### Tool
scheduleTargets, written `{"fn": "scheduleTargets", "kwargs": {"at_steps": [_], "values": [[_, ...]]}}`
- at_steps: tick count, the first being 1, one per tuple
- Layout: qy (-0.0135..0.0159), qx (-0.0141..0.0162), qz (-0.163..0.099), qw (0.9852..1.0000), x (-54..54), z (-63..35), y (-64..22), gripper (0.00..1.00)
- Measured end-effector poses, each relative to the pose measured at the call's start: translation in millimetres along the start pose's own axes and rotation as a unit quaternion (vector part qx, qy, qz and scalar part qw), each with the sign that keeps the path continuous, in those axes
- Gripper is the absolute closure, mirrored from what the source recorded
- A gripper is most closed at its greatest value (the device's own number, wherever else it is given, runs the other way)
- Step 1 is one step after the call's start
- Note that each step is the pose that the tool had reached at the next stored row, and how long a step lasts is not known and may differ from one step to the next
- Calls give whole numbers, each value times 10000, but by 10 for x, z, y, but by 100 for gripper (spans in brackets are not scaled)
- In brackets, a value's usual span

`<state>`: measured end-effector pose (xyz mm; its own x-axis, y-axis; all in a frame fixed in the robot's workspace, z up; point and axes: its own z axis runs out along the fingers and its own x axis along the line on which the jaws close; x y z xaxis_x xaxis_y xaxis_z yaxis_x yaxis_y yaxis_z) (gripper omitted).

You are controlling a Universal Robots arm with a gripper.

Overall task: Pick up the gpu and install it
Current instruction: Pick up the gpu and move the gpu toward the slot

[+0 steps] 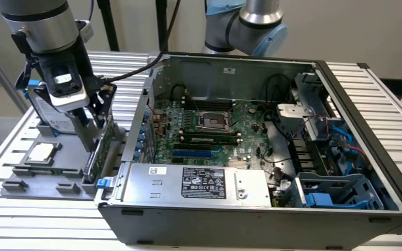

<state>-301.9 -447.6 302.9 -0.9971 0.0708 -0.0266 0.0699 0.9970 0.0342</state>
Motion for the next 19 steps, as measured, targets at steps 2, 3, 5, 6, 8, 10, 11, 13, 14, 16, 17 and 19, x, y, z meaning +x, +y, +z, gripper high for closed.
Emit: {"fn": "scheduleTargets", "kwargs": {"at_steps": [2,3,5,6,8,10,11,13,14,16,17,19], "values": [[0,0,0,10000,1,37,-2,58],[0,0,0,10000,1,56,-3,58],[0,0,0,10000,2,91,-4,58],[0,0,0,10000,2,110,-5,58],[0,0,0,10000,3,145,-7,58],[0,0,0,10000,4,182,-8,58],[-1,-1,0,10000,5,201,-9,58],[0,0,0,10000,6,237,-11,58],[0,0,0,10000,6,255,-12,58],[0,0,0,10000,7,291,-16,58],[0,-1,0,10000,7,309,-18,58],[0,0,0,10000,8,346,-23,58]]}}
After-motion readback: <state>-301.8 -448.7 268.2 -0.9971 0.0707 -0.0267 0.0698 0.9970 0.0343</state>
